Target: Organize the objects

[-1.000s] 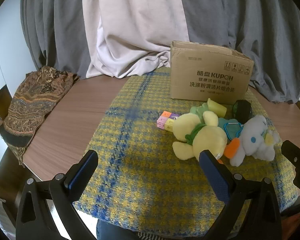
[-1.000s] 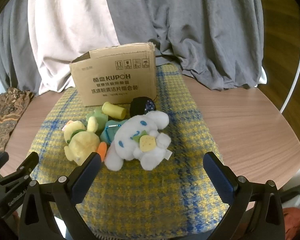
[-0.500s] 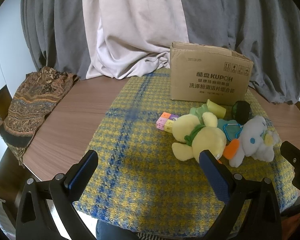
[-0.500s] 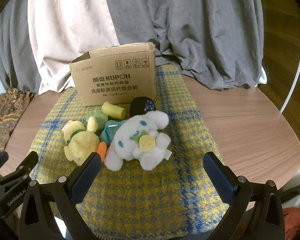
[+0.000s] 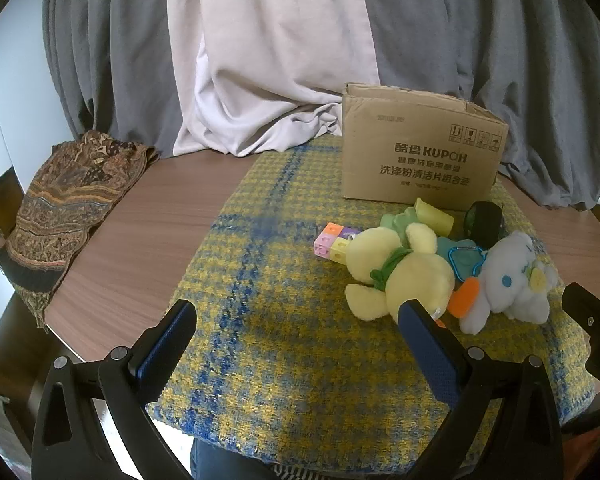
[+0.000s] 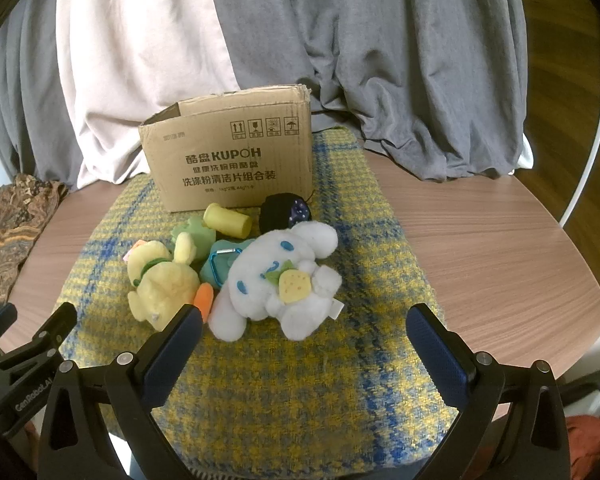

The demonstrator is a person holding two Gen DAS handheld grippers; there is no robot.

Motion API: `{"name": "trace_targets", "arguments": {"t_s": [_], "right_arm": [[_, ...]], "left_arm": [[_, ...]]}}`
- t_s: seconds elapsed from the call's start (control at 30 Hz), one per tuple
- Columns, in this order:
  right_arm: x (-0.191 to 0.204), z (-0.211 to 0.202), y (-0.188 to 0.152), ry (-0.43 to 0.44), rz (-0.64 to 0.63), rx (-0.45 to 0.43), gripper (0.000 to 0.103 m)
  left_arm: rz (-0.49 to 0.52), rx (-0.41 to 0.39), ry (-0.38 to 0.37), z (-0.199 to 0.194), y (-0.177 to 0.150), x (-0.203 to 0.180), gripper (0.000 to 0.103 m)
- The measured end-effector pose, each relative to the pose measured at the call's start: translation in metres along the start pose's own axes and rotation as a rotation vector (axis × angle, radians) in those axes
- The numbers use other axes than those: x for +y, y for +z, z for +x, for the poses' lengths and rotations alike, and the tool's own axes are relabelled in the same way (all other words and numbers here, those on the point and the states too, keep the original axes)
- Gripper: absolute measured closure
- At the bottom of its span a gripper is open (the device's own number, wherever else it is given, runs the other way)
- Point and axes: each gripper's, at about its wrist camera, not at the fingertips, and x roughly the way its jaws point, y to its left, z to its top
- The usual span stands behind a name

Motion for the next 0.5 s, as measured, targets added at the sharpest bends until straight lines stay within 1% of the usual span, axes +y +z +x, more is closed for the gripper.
{"name": "trace_targets", "arguments": {"t_s": [0.5], "right_arm": [[0.0000, -0.0006, 0.0006, -0.001, 0.000, -0.001, 0.001]], "left_arm": [[0.003, -0.001, -0.004, 0.0012, 0.0006, -0.0005, 0.000]]}}
